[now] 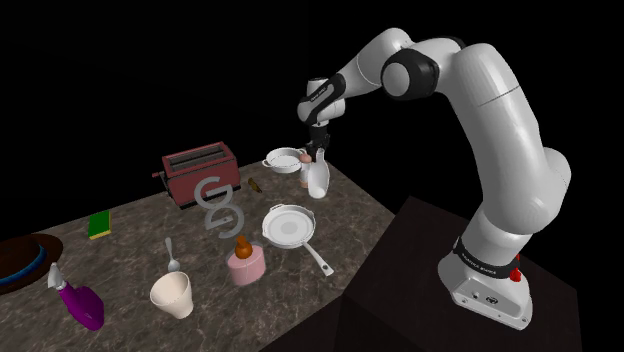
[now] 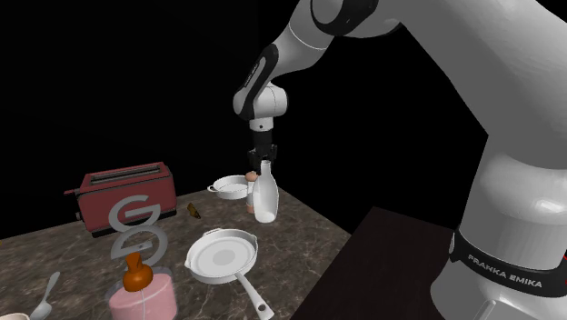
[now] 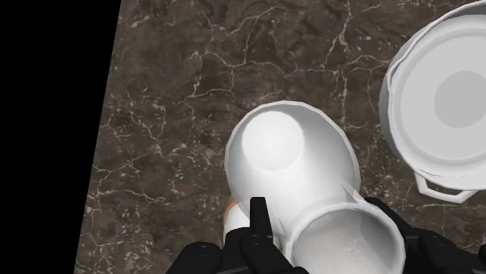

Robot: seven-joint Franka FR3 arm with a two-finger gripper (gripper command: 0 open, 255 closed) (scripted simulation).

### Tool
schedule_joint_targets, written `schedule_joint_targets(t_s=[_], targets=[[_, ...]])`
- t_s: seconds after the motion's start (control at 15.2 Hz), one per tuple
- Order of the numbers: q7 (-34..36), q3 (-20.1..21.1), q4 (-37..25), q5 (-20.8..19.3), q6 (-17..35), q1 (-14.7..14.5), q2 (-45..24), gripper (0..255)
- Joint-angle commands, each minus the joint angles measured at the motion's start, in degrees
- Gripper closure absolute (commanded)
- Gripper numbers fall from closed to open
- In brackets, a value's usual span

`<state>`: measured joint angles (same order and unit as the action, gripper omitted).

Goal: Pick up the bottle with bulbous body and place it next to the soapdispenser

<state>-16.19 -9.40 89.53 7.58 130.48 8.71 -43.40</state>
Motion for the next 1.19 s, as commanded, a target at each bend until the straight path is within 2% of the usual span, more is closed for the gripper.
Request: schedule_joint_targets(t_s=[0.0, 1.12], targets=[[0.0, -0.1, 0.1, -0.1, -0.9, -0.1, 1.0, 255], [0.7, -1.1, -1.3, -1.4, -9.7, -0.7, 8.5, 255]])
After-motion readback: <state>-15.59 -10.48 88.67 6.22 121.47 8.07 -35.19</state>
